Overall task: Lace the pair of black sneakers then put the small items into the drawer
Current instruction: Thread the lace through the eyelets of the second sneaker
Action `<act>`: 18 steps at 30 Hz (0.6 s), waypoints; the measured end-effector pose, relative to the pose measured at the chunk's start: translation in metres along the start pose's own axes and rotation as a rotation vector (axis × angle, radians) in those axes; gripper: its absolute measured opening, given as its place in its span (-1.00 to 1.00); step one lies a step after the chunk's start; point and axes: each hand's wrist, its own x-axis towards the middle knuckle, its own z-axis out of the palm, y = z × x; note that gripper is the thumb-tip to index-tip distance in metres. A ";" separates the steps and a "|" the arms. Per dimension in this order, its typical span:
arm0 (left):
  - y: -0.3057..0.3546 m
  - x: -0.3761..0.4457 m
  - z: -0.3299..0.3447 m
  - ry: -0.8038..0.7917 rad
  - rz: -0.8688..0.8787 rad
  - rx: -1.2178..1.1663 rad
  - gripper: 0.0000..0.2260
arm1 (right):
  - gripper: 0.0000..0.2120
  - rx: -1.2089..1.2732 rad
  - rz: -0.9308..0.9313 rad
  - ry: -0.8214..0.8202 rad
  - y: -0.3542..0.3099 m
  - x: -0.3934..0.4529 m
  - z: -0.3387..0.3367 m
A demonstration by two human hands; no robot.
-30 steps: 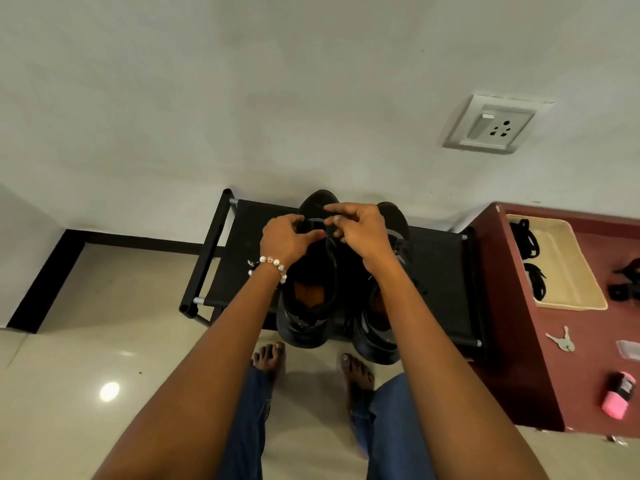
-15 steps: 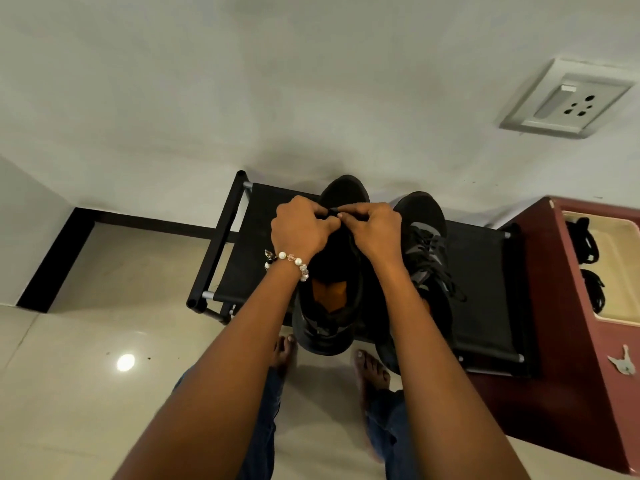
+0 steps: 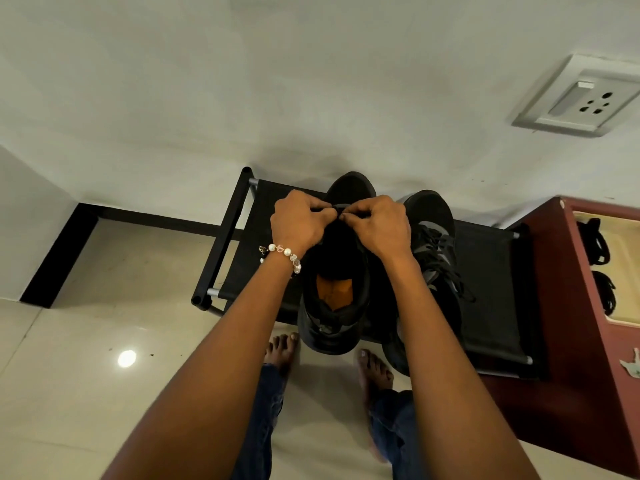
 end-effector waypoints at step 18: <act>-0.002 0.005 -0.003 -0.105 -0.042 -0.111 -0.86 | -0.88 -0.084 -0.126 -0.032 0.003 0.006 0.001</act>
